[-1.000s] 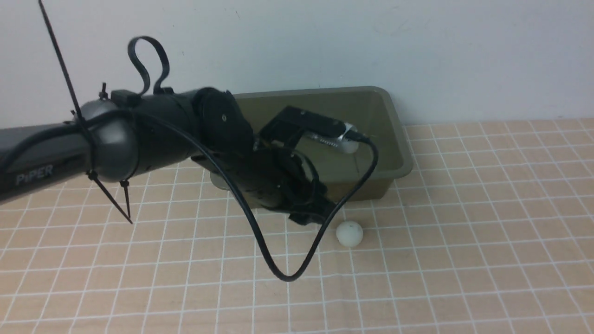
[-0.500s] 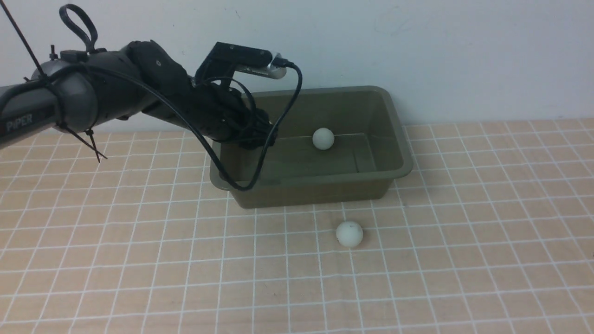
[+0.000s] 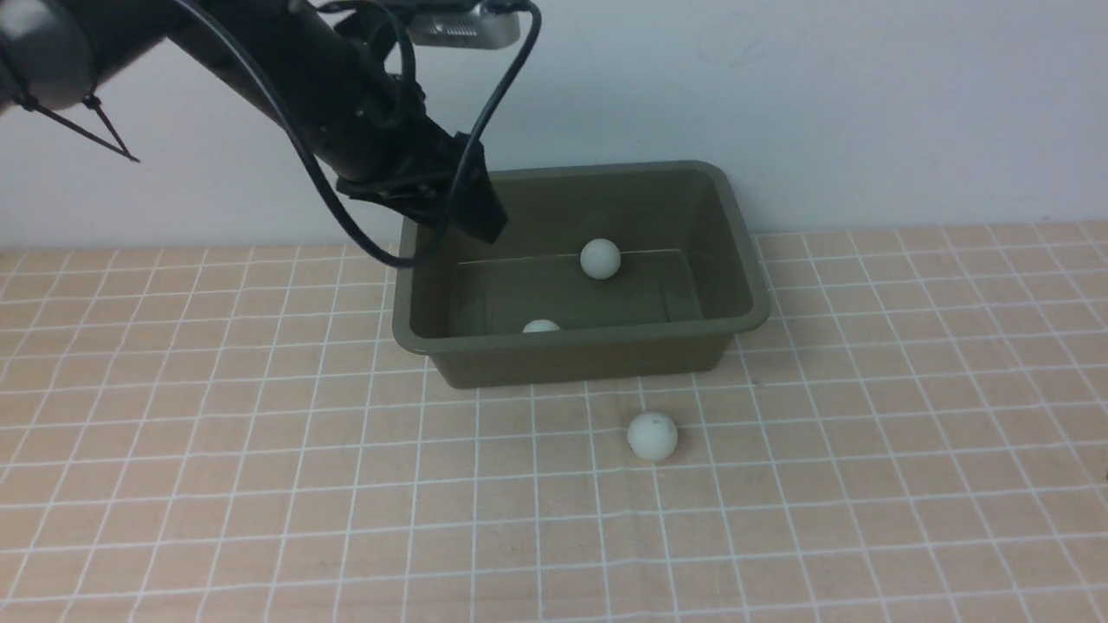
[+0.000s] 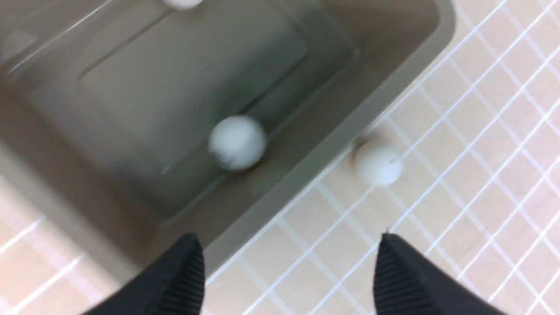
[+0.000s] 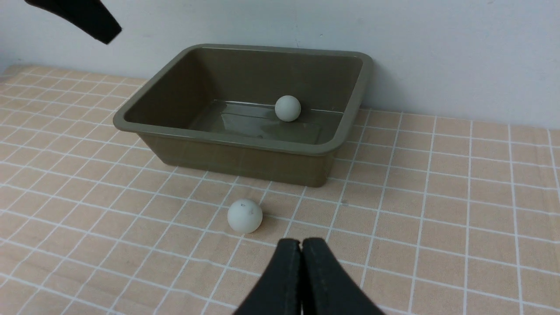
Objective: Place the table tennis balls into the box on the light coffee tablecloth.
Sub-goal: 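Drop the ball into the bin, then reach for and grasp a ping pong ball on the table beside the basket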
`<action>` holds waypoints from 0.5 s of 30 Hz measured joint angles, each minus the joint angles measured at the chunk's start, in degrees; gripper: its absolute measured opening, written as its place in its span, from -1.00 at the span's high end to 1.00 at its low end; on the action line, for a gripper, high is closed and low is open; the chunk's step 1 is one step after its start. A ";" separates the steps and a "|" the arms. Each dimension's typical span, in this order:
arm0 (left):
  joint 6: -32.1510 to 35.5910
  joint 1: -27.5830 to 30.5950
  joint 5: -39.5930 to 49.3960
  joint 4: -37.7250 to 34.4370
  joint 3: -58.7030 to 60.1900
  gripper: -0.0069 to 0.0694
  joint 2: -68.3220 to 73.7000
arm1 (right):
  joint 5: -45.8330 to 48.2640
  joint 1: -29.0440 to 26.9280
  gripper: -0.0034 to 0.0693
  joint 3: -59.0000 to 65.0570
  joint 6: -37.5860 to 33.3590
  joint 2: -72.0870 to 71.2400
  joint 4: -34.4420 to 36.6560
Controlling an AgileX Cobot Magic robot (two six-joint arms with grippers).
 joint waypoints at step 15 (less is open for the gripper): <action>-11.57 0.26 1.05 16.22 22.03 0.78 -14.93 | 4.76 0.00 0.95 -0.46 -16.87 0.60 8.09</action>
